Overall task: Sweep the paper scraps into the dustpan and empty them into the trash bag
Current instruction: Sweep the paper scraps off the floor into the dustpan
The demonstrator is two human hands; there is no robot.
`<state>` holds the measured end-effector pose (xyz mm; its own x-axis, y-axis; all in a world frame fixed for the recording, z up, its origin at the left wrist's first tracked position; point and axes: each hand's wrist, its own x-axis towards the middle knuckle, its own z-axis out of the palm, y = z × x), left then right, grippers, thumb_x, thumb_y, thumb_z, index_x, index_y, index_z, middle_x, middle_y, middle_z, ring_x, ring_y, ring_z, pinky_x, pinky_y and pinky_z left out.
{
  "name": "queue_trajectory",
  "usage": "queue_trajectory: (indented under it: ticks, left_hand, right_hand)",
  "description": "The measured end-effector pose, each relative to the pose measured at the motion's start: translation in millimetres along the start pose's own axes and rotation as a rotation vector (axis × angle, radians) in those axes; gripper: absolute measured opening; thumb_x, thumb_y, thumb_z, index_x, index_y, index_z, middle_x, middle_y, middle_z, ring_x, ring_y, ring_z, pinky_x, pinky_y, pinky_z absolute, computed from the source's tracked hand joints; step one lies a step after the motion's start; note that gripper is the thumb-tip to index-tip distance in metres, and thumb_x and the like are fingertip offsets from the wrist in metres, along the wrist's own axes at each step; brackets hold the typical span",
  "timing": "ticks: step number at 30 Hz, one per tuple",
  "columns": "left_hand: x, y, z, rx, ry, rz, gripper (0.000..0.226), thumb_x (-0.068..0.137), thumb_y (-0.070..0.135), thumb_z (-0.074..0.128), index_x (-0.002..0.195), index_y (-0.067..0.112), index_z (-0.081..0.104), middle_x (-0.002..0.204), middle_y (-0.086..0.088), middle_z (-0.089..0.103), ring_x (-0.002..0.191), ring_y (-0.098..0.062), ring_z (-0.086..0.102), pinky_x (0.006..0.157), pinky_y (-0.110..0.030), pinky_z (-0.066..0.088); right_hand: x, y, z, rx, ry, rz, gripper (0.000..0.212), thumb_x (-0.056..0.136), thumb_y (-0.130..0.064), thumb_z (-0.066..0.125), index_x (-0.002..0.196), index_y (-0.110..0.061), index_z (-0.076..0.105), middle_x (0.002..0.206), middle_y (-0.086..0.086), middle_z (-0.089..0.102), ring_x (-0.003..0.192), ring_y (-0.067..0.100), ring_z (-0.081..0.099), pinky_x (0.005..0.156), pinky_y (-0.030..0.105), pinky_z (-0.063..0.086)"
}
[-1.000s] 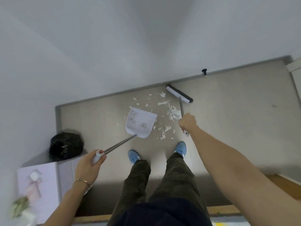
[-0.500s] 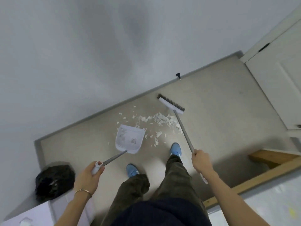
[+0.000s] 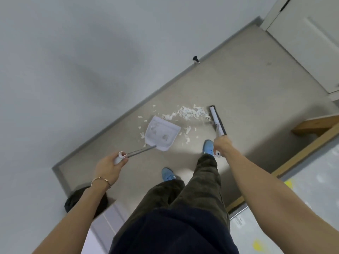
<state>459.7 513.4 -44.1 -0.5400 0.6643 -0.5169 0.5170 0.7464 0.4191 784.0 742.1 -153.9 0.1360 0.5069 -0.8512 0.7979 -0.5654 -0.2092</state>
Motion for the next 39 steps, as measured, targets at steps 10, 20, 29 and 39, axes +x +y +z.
queue_trajectory:
  ticks: [10,20,29,39]
  left_hand:
    - [-38.4,-25.4,-8.7,-0.018,0.093,-0.039,0.016,0.088,0.027,0.064,0.099,0.016,0.068,0.082,-0.004,0.064,0.075,-0.021,0.056,0.059,-0.024,0.035]
    - [-95.2,-53.6,4.2,-0.139,0.153,-0.237,0.015,0.086,0.029,0.067,0.099,0.02,0.068,0.084,-0.006,0.071,0.079,-0.024,0.063,0.072,-0.034,0.048]
    - [-134.0,-47.8,42.5,-0.303,0.235,-0.408,0.008,0.088,0.026,0.064,0.095,0.023,0.066,0.086,-0.002,0.067,0.08,-0.012,0.058,0.069,-0.023,0.044]
    - [-130.4,-28.8,63.9,-0.142,0.152,-0.412,0.008,0.091,0.031,0.059,0.096,0.025,0.061,0.073,-0.005,0.064,0.067,-0.019,0.058,0.065,-0.037,0.05]
  right_hand:
    - [-45.4,27.5,35.6,-0.151,-0.006,-0.029,0.025,0.082,-0.011,0.052,0.093,0.005,0.068,0.064,0.014,0.072,0.066,0.029,0.071,0.05,0.023,0.053]
    - [7.7,-57.0,7.4,-0.321,0.088,-0.191,0.018,0.087,-0.009,0.058,0.09,0.004,0.07,0.082,0.015,0.07,0.071,0.029,0.068,0.046,0.02,0.046]
    - [3.7,-56.5,45.1,-0.372,-0.011,-0.264,0.025,0.088,-0.011,0.052,0.103,0.006,0.06,0.087,0.02,0.068,0.082,0.037,0.067,0.063,0.031,0.051]
    - [-33.1,51.3,5.5,-0.281,-0.008,-0.256,0.028,0.091,-0.018,0.046,0.096,-0.003,0.07,0.082,0.018,0.07,0.062,0.033,0.065,0.057,0.036,0.058]
